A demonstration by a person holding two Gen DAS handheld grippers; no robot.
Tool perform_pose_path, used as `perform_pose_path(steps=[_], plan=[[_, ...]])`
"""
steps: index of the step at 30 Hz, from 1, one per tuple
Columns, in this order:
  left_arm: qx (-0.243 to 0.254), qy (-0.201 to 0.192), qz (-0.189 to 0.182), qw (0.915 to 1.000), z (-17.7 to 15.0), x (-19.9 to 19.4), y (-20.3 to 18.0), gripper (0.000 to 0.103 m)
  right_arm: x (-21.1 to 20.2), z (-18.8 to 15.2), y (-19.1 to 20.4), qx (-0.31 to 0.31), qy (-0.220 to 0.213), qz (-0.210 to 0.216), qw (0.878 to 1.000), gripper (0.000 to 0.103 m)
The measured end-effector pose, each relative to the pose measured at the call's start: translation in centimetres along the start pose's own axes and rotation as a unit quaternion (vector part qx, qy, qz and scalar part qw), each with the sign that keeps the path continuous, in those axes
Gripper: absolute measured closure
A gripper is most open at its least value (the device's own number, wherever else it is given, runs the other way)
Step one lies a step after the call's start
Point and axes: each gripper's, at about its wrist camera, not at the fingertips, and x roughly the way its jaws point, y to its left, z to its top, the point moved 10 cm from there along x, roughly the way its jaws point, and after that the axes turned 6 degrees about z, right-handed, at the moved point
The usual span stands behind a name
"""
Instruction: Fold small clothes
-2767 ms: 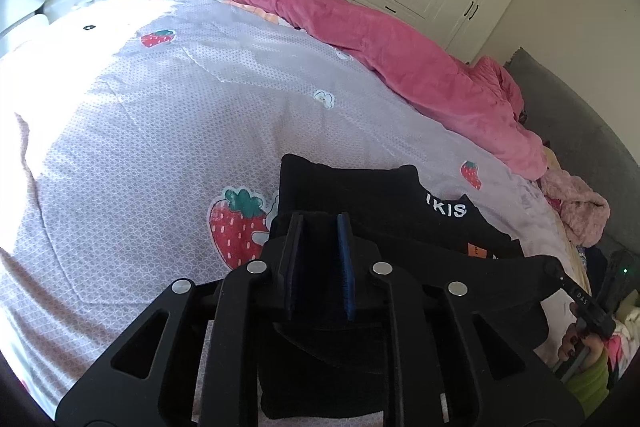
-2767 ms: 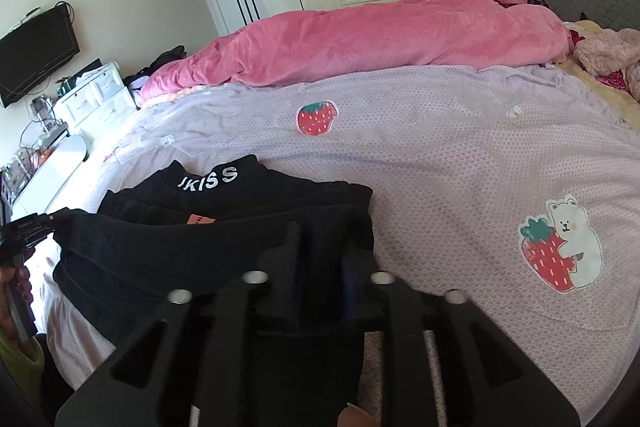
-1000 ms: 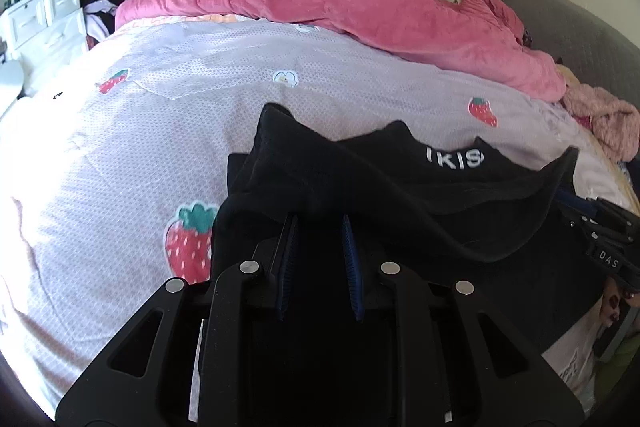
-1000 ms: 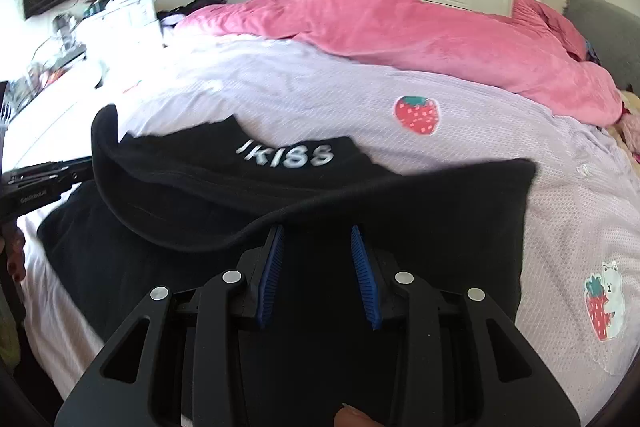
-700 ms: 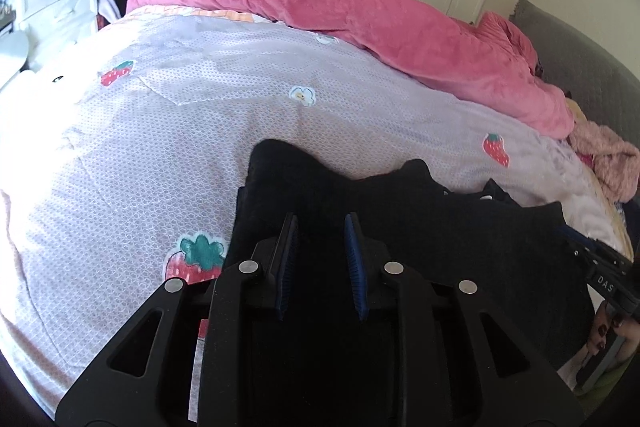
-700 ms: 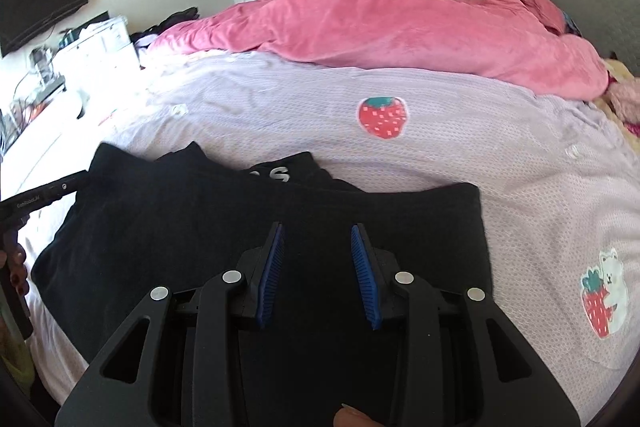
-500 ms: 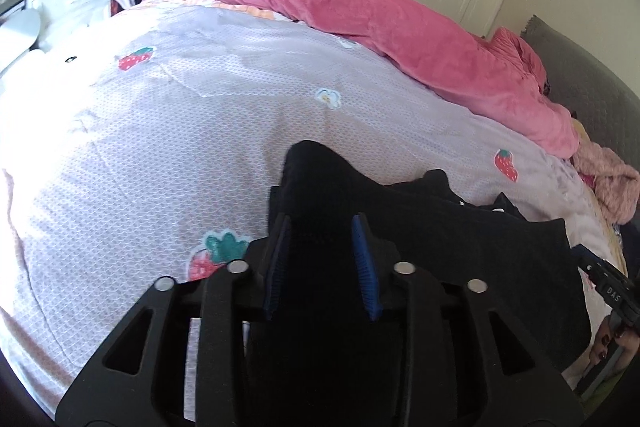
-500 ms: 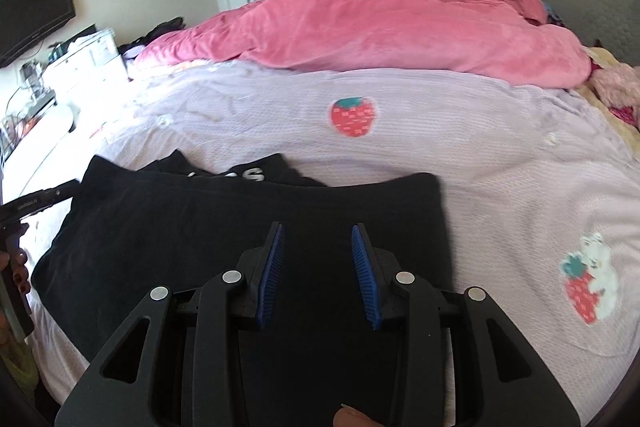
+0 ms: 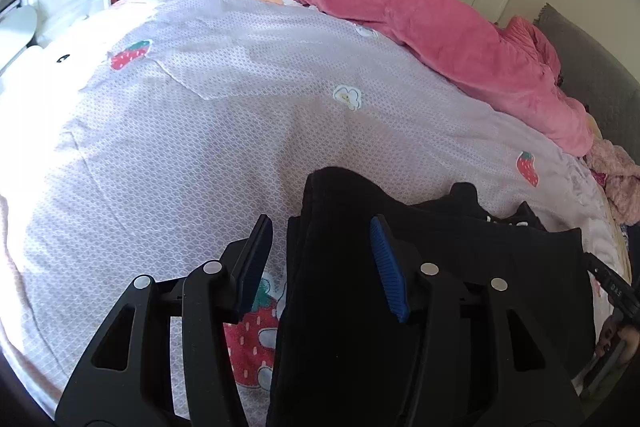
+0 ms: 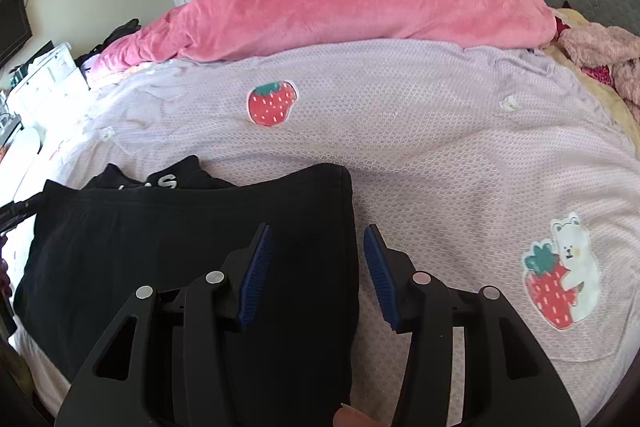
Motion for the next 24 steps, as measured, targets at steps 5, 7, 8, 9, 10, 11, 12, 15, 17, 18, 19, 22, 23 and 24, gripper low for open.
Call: perform_pose_path(steps=[5,7,8,9,10,11,12,15,17,18,19,22,23,24], plan=[[0.013,-0.001,-0.001,0.9999,-0.3,0.5,-0.2,0.060,1.1,0.2,-0.1,0.013,0.002,0.005,1.000,0.057],[0.016,-0.001,-0.001,0.9999,-0.3,0.5,-0.2,0.060,1.3,0.2,0.0,0.013,0.003,0.007,1.000,0.059],[0.018,-0.001,-0.003,0.9998,-0.3,0.6,-0.3,0.060,1.4,0.2,0.1,0.011,0.003,0.007,1.000,0.060],[0.019,-0.001,-0.002,0.9998,-0.3,0.6,-0.4,0.060,1.4,0.2,0.1,0.011,0.002,0.006,1.000,0.063],[0.020,-0.002,-0.002,0.9998,-0.3,0.6,-0.4,0.060,1.4,0.2,0.1,0.011,0.002,0.007,1.000,0.063],[0.020,-0.002,-0.003,0.9998,-0.3,0.6,-0.4,0.060,1.4,0.2,0.1,0.011,0.001,0.006,1.000,0.063],[0.021,-0.002,-0.003,0.9998,-0.3,0.6,-0.4,0.060,1.4,0.1,0.1,0.011,0.001,0.004,1.000,0.064],[0.023,0.001,-0.003,0.9997,-0.4,0.7,-0.5,0.062,1.4,0.1,0.0,0.012,-0.002,0.001,1.000,0.069],[0.027,0.003,-0.006,0.9996,-0.6,0.8,-0.7,0.071,1.5,0.1,0.0,0.011,-0.002,-0.001,1.000,0.079],[0.030,0.003,-0.005,0.9995,-0.6,0.8,-0.8,0.077,1.4,0.0,0.1,0.007,-0.002,-0.002,1.000,0.082],[0.033,0.002,-0.001,0.9994,-0.6,0.8,-0.8,0.081,1.4,0.0,0.1,0.001,-0.003,-0.005,1.000,0.084],[0.044,-0.007,-0.001,0.9990,-0.6,0.5,-1.1,0.099,0.9,0.2,0.2,-0.015,-0.014,-0.020,1.000,0.094],[0.048,-0.011,0.003,0.9988,-0.6,0.3,-1.2,0.099,0.5,0.4,0.2,-0.017,-0.023,-0.022,0.999,0.096],[0.053,-0.015,0.006,0.9984,-0.5,0.0,-1.2,0.100,0.2,0.5,0.2,-0.017,-0.031,-0.024,0.999,0.096]])
